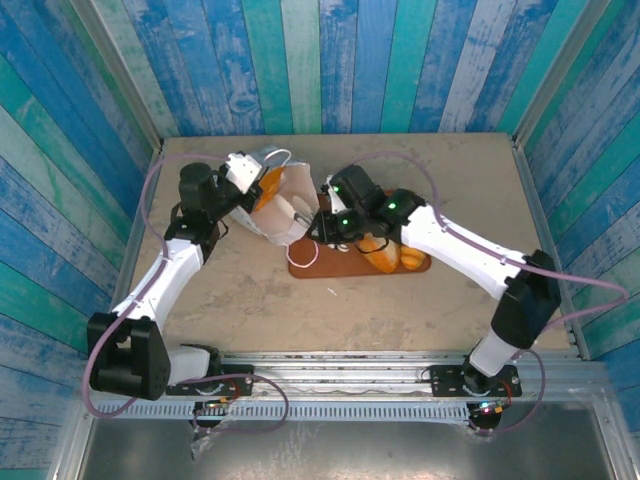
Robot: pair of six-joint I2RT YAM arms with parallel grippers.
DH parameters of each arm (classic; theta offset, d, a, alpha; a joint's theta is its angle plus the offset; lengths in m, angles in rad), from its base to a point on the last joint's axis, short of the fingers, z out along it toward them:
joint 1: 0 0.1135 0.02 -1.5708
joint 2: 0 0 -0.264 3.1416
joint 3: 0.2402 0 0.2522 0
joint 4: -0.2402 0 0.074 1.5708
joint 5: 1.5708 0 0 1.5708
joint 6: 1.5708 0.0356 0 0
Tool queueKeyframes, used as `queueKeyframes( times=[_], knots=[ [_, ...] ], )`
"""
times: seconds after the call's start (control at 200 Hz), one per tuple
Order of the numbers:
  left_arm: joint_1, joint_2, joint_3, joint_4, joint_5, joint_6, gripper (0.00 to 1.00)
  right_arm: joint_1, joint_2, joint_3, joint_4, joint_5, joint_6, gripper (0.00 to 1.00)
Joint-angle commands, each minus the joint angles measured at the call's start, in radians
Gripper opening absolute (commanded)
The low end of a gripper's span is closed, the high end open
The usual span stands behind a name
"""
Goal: Take the fake bread out of the paper bag
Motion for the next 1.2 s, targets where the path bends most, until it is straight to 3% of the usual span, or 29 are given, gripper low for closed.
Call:
queueKeyframes(
  times=[0.0,0.22,0.616,1.197],
  knots=[
    [-0.001,-0.074,-0.021,0.016,0.024,0.012,0.01,-0.004,0.035,0.011,0.134,-0.04,0.058,0.45],
    [-0.001,-0.112,-0.067,0.047,0.068,0.03,0.0,-0.006,0.122,0.005,0.26,-0.057,0.142,0.44],
    [-0.001,-0.093,-0.063,0.047,0.069,0.016,0.0,-0.006,0.21,0.022,0.332,-0.049,0.191,0.48],
    [-0.001,-0.087,-0.051,0.035,0.066,0.025,0.0,-0.001,0.336,0.152,0.322,-0.057,0.169,0.49]
  ],
)
